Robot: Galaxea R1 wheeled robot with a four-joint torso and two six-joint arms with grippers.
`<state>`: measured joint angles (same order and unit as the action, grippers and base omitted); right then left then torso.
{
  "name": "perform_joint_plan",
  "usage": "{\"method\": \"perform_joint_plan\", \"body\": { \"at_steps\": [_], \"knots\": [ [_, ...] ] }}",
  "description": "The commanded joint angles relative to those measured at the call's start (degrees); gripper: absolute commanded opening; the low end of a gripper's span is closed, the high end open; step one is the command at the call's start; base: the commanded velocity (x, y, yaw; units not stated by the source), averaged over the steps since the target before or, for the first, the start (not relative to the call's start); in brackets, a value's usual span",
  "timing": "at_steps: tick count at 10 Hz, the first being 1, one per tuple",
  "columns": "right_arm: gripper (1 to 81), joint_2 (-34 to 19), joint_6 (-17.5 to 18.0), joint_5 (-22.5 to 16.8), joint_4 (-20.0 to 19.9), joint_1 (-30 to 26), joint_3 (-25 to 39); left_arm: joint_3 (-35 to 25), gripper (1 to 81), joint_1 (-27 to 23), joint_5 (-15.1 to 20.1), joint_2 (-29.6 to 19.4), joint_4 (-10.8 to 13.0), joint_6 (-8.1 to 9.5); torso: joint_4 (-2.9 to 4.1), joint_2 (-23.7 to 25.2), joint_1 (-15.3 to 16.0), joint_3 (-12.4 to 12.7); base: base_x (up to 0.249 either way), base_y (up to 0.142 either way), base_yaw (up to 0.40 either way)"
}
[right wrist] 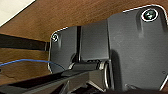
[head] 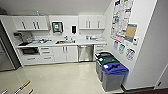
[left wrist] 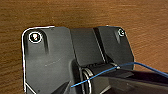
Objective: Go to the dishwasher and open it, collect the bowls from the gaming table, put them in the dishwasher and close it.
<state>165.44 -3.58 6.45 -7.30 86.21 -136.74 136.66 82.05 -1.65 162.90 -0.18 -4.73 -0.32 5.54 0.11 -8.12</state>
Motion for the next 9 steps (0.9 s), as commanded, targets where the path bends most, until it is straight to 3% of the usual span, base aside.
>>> {"method": "perform_joint_plan", "body": {
  "at_steps": [1,9],
  "knots": [
    [81.1,-0.3,-0.2,-2.9,-0.2,-2.5,0.5,-0.7,81.1,-3.2,2.8,-0.3,-0.4,-0.28,0.0,0.0,0.0,0.0,0.182,0.0,0.0],
    [81.1,-0.1,-0.2,-2.9,-0.2,-2.5,0.7,-1.1,81.1,-3.2,2.9,-0.5,-0.4,-0.28,0.0,0.0,0.0,0.0,0.182,0.0,0.0]
  ]
}}
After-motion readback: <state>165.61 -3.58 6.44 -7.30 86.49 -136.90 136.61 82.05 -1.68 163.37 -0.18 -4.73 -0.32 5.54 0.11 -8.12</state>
